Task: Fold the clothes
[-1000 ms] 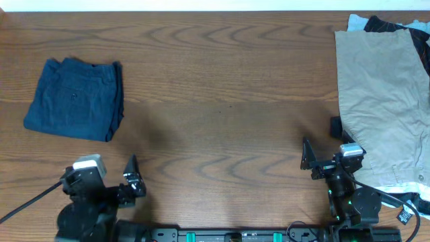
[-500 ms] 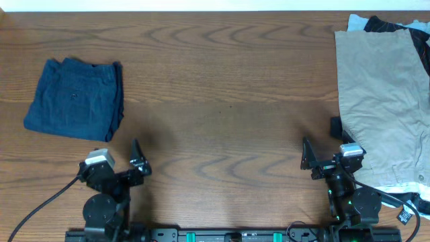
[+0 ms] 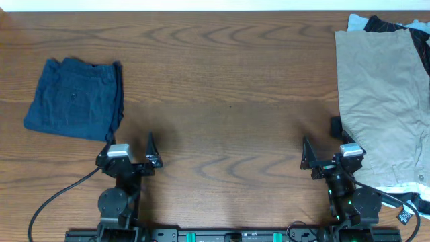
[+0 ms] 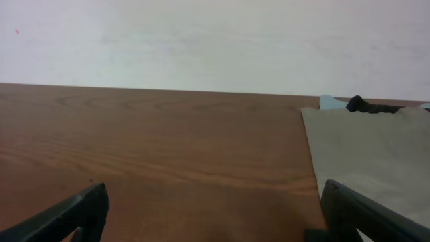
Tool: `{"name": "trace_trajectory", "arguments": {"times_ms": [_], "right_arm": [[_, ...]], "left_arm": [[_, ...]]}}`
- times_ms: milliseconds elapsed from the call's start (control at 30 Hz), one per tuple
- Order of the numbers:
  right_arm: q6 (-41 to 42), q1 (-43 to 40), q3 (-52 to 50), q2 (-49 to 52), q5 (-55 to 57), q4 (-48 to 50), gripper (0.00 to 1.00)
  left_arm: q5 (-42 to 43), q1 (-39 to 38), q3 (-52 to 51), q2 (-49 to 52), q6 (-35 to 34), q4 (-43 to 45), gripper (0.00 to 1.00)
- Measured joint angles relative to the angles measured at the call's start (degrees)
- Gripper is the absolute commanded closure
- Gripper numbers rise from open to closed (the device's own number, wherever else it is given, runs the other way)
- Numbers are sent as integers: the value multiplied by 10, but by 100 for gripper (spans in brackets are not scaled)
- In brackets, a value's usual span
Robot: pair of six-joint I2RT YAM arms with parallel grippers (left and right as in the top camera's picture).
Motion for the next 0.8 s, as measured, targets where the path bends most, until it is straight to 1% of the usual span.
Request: {"name": "trace_trajectory", "arguments": {"times_ms": [200, 800], "right_arm": [[0, 0, 0, 0, 0, 0, 1], [0, 0, 0, 0, 0, 0, 1]], "left_arm": [[21, 0, 7, -1, 7, -19, 2], [23, 0, 8, -1, 16, -20, 2]]}}
